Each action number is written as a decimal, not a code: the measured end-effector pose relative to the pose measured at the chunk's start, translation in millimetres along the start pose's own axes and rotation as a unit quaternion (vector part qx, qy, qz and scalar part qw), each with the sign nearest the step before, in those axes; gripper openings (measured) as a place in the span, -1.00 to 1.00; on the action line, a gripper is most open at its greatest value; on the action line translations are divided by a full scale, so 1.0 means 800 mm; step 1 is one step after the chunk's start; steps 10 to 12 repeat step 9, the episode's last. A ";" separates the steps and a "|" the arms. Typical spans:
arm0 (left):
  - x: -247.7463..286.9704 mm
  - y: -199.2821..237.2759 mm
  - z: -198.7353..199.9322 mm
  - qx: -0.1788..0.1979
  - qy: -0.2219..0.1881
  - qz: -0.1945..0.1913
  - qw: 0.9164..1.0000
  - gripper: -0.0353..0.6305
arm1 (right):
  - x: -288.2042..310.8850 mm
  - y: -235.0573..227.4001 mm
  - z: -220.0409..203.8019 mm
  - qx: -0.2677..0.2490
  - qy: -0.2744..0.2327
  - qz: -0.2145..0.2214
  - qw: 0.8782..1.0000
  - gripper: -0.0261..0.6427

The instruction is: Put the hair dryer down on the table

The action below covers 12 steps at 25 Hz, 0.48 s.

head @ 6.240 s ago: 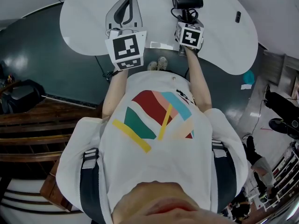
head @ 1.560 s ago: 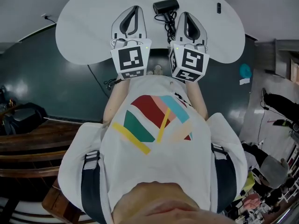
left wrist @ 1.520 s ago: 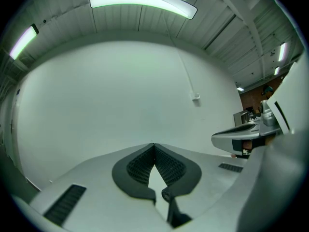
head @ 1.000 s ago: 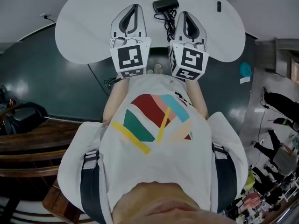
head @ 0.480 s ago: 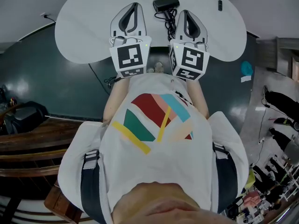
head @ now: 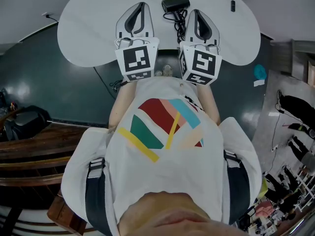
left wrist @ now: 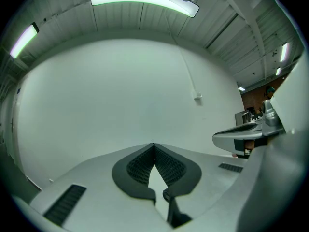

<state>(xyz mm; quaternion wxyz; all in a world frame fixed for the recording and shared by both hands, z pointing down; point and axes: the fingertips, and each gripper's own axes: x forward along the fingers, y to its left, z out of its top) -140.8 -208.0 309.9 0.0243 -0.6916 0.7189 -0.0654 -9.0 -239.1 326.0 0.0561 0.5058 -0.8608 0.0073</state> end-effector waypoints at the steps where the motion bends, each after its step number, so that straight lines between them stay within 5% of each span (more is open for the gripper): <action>1: 0.001 0.000 0.000 0.000 0.000 0.000 1.000 -0.85 | 0.000 0.000 0.002 0.000 -0.002 0.000 1.000 -0.89; 12: 0.004 0.003 -0.002 -0.003 0.001 0.001 1.000 -0.85 | 0.005 0.000 0.003 0.000 -0.004 -0.002 1.000 -0.89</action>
